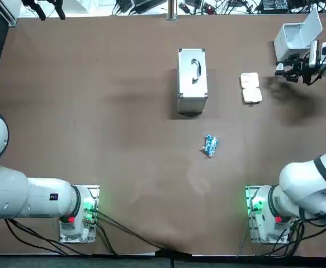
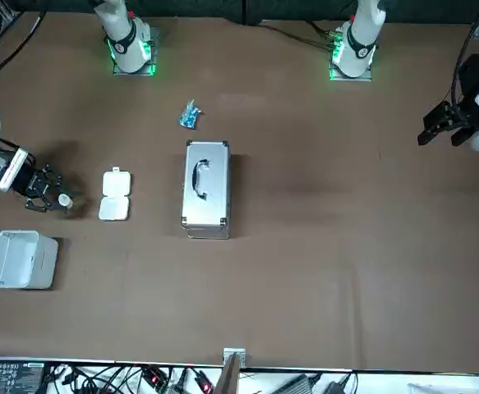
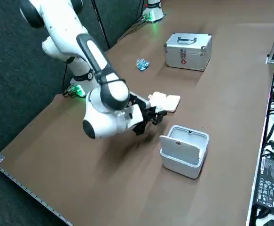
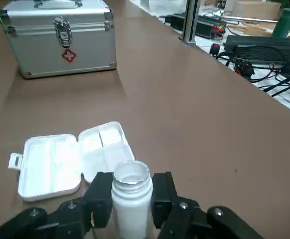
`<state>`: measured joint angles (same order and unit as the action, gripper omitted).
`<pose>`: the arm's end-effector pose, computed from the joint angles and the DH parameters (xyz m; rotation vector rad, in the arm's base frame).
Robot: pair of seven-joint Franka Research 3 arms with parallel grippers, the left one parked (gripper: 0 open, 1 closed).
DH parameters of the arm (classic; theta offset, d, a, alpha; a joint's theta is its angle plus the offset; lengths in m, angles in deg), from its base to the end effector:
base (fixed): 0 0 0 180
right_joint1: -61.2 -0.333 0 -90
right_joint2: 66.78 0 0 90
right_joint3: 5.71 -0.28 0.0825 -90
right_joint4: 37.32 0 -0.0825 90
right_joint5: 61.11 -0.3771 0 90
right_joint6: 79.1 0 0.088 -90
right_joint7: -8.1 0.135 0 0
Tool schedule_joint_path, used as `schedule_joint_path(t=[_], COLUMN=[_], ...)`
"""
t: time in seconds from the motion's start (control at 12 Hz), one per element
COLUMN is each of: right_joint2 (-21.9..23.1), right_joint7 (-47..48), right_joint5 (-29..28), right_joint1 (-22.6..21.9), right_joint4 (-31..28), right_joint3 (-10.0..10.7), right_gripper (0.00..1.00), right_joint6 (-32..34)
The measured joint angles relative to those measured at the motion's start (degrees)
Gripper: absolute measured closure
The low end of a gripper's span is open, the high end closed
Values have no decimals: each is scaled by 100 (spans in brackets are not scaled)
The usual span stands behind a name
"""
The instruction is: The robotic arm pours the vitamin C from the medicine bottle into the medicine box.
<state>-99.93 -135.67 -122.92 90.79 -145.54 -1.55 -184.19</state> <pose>0.5150 -0.2310 0.1508 -1.8952 -1.3859 -1.0934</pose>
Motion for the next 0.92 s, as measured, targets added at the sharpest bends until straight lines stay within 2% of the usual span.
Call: schedule_joint_path(t=[0.25, 0.33, 0.58, 0.92], right_joint2=[414, 532, 660, 892], right_joint7=[140, 179, 309, 954], right_joint5=[82, 106, 121, 752], right_joint1=[-318, -564, -919, -1297], right_joint4=[-257, -339, -514, -693], right_joint3=[1, 3, 4, 4], right_gripper=[57, 57, 57, 57], right_joint6=[-496, -830, -1276, -1806])
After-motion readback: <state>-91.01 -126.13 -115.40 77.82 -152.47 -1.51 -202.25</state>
